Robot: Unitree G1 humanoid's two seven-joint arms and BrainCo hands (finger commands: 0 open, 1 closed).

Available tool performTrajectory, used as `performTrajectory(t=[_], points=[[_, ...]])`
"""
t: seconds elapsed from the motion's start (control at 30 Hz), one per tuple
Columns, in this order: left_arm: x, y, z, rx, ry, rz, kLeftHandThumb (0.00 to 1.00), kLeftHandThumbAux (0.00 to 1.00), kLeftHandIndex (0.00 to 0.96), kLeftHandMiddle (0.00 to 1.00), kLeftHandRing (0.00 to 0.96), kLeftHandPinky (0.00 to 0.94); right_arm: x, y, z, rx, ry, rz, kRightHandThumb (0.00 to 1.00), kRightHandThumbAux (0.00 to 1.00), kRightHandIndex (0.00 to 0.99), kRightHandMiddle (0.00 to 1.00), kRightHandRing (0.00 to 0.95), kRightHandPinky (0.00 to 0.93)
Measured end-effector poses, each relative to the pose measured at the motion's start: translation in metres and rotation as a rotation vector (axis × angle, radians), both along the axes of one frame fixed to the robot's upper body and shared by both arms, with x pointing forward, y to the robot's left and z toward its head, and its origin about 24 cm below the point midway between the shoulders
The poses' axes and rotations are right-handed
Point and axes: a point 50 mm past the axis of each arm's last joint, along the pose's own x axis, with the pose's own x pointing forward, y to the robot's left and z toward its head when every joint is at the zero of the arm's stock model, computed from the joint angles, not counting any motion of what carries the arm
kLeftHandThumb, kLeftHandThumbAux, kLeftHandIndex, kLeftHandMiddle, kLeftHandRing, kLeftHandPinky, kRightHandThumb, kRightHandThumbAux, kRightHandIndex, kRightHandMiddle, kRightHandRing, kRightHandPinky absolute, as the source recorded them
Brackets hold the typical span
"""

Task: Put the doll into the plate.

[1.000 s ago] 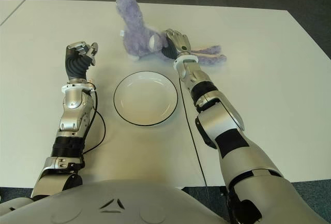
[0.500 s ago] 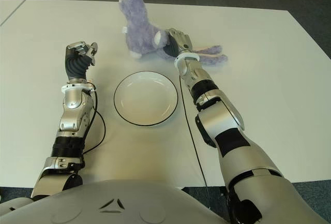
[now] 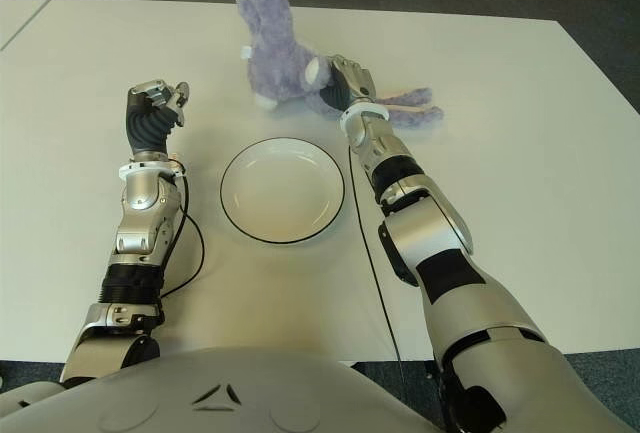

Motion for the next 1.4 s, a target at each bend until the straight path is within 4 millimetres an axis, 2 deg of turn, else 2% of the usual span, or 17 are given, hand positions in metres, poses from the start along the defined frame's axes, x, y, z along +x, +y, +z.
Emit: performTrajectory(t=[0.03,0.07,0.1,0.2,0.3,0.5,0.77,1.07,1.4], points=[[0.0,0.0,0.0,0.0,0.0,0.0,0.413,0.767,0.762,0.835,0.844,0.81,0.0,-0.001,0.0,0.012,0.003,-0.008,1.0,0.671,0.402,0.525,0.835,0.448],[0.0,0.0,0.0,0.0,0.0,0.0,0.415,0.767,0.762,0.834,0.844,0.811,0.0,-0.001,0.0,0.024,0.007,-0.015,0.948,0.673,0.401,0.525,0.844,0.589],[0.0,0.0,0.0,0.0,0.0,0.0,0.416,0.766,0.762,0.834,0.843,0.811,0.001,-0.002,0.0,0.033,0.01,-0.021,0.915,0.675,0.4,0.525,0.85,0.681],[0.0,0.0,0.0,-0.001,0.0,0.001,0.419,0.764,0.762,0.834,0.844,0.814,0.001,-0.005,0.001,0.08,0.024,-0.05,0.876,0.677,0.4,0.527,0.862,0.8],[0.0,0.0,0.0,-0.002,0.0,0.001,0.421,0.763,0.766,0.837,0.846,0.824,0.002,-0.008,0.001,0.142,0.047,-0.079,0.863,0.677,0.4,0.529,0.867,0.84],[0.0,0.0,0.0,-0.004,0.002,0.001,0.418,0.767,0.769,0.839,0.849,0.83,0.005,-0.013,0.005,0.261,0.098,-0.127,0.857,0.678,0.399,0.53,0.873,0.858],[0.0,0.0,-0.001,-0.01,0.004,0.001,0.404,0.778,0.763,0.833,0.843,0.813,0.007,-0.019,0.021,0.439,0.161,-0.226,0.852,0.682,0.389,0.514,0.856,0.844],[0.0,0.001,-0.003,-0.011,0.009,0.002,0.399,0.779,0.765,0.833,0.843,0.815,-0.003,-0.028,0.021,0.651,0.197,-0.264,0.851,0.683,0.389,0.506,0.848,0.844],[0.0,0.001,-0.005,-0.008,0.02,-0.005,0.393,0.782,0.764,0.834,0.845,0.822,-0.015,-0.032,0.022,0.68,0.122,-0.213,0.854,0.68,0.394,0.523,0.873,0.876]])
